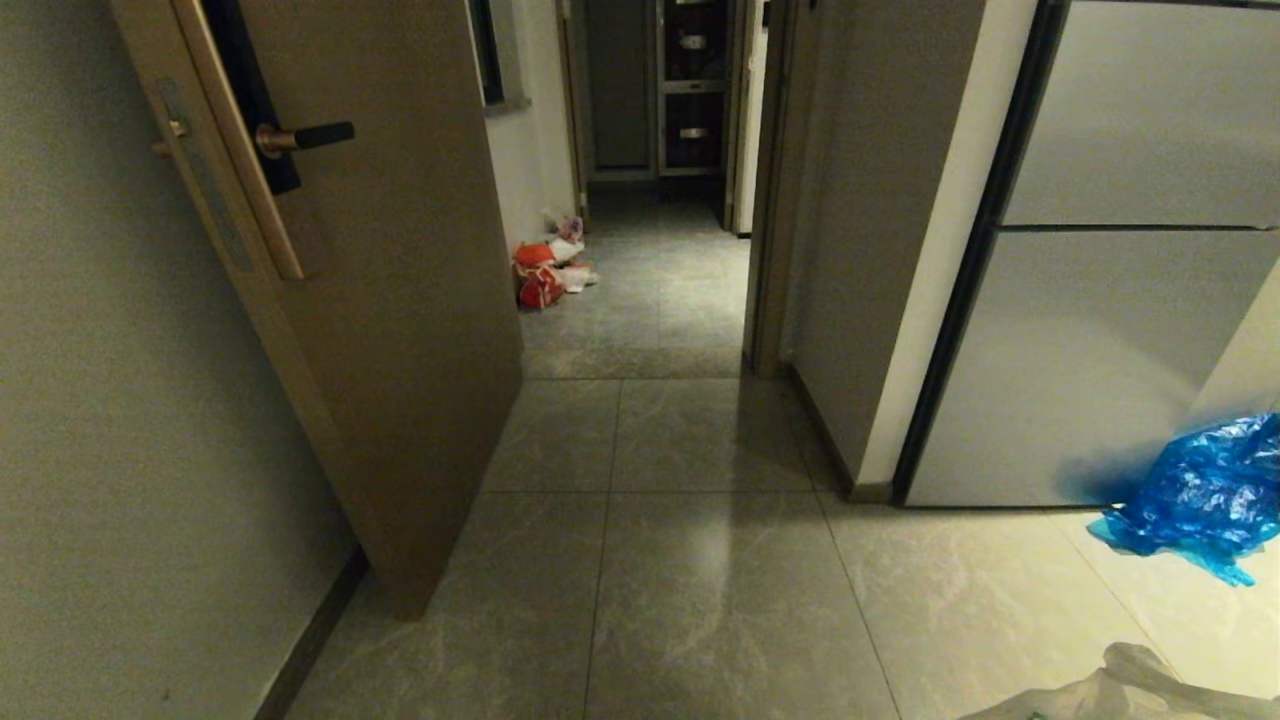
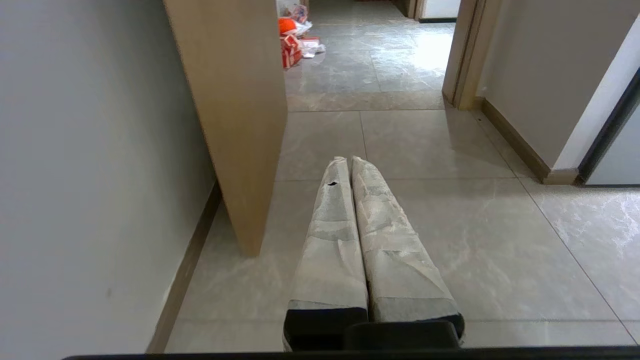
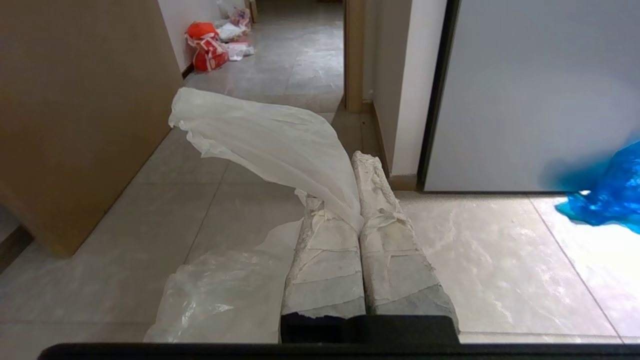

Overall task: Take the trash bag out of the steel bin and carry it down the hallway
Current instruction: Put the trash bag at the door

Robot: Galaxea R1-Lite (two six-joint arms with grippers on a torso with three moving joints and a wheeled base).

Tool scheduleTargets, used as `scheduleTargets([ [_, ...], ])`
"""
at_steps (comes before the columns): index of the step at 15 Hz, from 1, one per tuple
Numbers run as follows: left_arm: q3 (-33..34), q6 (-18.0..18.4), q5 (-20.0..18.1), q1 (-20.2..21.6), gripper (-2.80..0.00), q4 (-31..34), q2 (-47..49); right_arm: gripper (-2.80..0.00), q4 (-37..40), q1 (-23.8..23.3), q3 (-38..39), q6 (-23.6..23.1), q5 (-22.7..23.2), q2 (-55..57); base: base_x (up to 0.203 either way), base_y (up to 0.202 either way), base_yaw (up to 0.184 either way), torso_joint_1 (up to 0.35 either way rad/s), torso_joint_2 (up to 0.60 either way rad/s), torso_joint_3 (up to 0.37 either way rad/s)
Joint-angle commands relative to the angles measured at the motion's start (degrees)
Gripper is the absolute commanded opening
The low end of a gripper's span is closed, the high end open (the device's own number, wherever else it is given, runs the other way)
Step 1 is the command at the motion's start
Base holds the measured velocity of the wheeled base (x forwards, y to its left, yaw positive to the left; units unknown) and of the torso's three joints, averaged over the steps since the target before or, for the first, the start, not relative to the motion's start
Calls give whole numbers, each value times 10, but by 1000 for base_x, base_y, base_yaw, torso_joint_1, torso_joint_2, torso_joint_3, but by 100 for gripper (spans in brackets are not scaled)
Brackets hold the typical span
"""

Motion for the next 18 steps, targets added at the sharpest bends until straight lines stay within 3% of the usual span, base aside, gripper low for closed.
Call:
scheduleTargets([
  [1,1,0,0,0,-280,0,1,-280,-1,0,7,0,0,1,193,0,1,-2,2,2],
  [18,1,0,0,0,-280,0,0,-280,-1,0,7,0,0,1,193,0,1,2,2,2],
])
